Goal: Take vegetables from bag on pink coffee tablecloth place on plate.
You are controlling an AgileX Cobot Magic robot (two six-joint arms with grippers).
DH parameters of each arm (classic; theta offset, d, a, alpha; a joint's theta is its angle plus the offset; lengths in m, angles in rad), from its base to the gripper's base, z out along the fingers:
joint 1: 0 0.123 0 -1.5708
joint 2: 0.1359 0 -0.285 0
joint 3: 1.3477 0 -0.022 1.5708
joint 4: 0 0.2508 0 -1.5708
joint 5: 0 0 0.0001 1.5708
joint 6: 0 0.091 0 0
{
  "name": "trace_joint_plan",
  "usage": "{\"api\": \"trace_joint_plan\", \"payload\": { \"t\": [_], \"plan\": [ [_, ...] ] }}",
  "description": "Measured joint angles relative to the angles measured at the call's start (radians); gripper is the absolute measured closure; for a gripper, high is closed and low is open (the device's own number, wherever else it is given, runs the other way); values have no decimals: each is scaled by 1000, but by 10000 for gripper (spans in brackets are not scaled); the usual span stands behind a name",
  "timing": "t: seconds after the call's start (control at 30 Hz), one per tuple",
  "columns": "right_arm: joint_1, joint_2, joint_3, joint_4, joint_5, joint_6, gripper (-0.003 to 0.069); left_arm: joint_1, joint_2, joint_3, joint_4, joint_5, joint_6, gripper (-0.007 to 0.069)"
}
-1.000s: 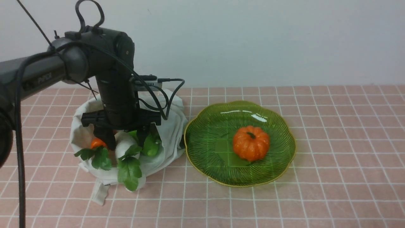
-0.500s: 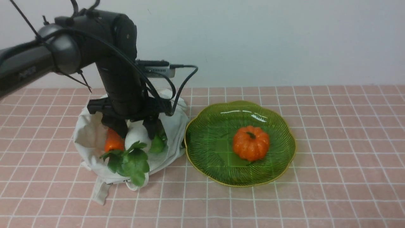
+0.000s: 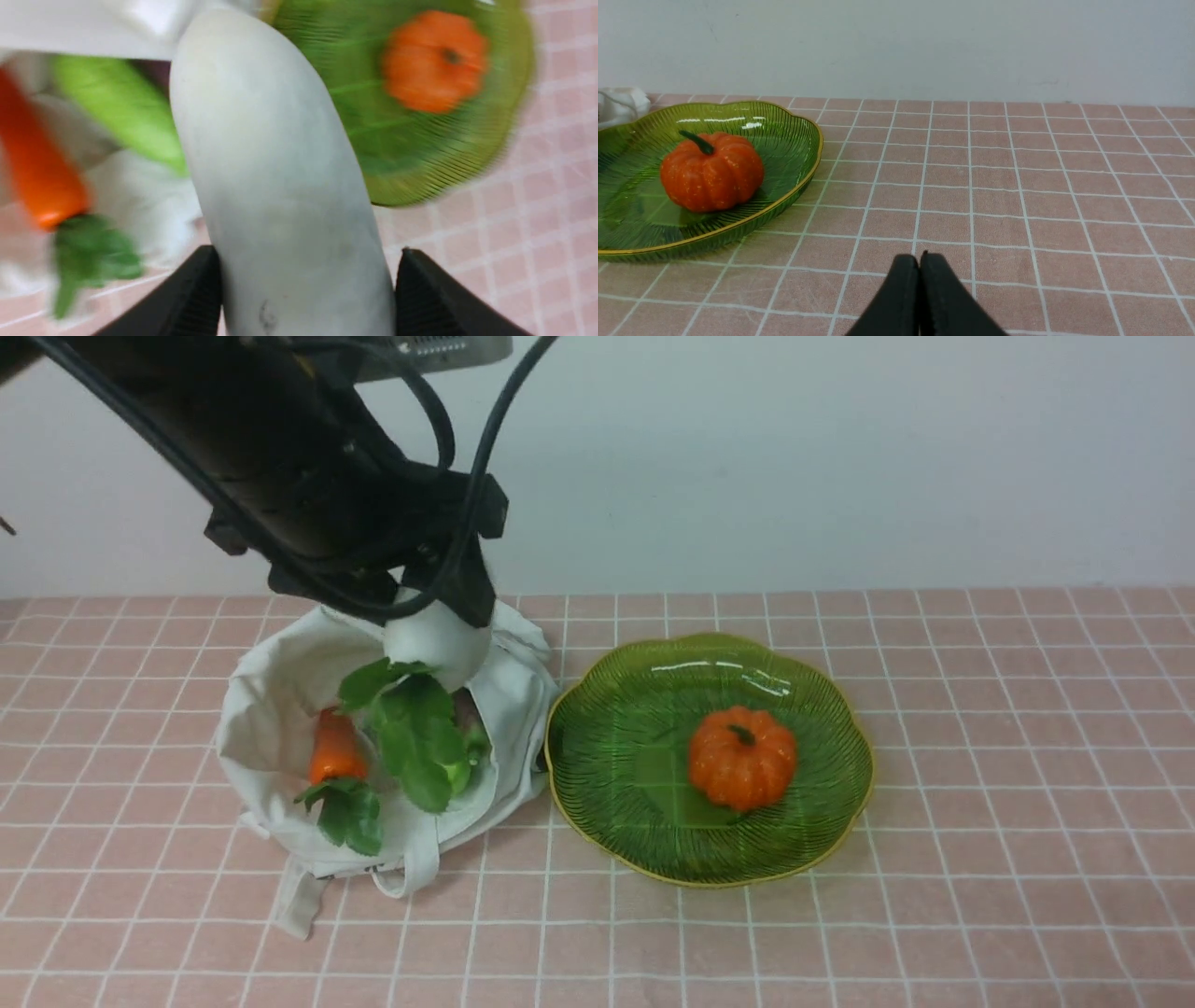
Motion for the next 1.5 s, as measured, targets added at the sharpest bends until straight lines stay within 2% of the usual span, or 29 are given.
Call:
{"api": "trace_joint_plan", "payload": {
  "t": [0.03, 0.17, 0.3, 0.53, 0.83, 0.9, 1.03, 1.17, 1.3, 1.37, 1.4, 1.43, 1.47, 1.5],
  "plan": [
    [0, 0, 0, 0, 0, 0, 673, -8, 3, 0, -7, -4, 9, 198],
    [0, 0, 0, 0, 0, 0, 673, -120, 121, 0, -37, -223, 97, 199],
    [0, 0, 0, 0, 0, 0, 673, -153, 239, 0, -31, -333, 154, 199],
    [0, 0, 0, 0, 0, 0, 673, -156, 381, 0, -9, -426, 181, 199],
    [0, 0, 0, 0, 0, 0, 673, -158, 463, 0, -5, -465, 224, 199],
    [0, 0, 0, 0, 0, 0, 673, -158, 463, 0, -5, -477, 228, 170],
    [0, 0, 0, 0, 0, 0, 673, -159, 461, -12, -5, -457, 228, 44],
    [0, 0, 0, 0, 0, 0, 673, -159, 436, -83, 10, -333, 225, 8],
    [0, 0, 0, 0, 0, 0, 673, -160, 366, -208, 66, -147, 206, 63],
    [0, 0, 0, 0, 0, 0, 673, -160, 304, -291, 143, -40, 150, 165],
    [0, 0, 0, 0, 0, 0, 673, -160, 294, -303, 156, -30, 138, 186],
    [0, 0, 0, 0, 0, 0, 673, -160, 265, -326, 187, -19, 104, 244],
    [0, 0, 0, 0, 0, 0, 673, -160, 225, -341, 218, -7, 64, 337],
    [0, 0, 0, 0, 0, 0, 673, -160, 211, -342, 226, -5, 60, 351]
  ]
}}
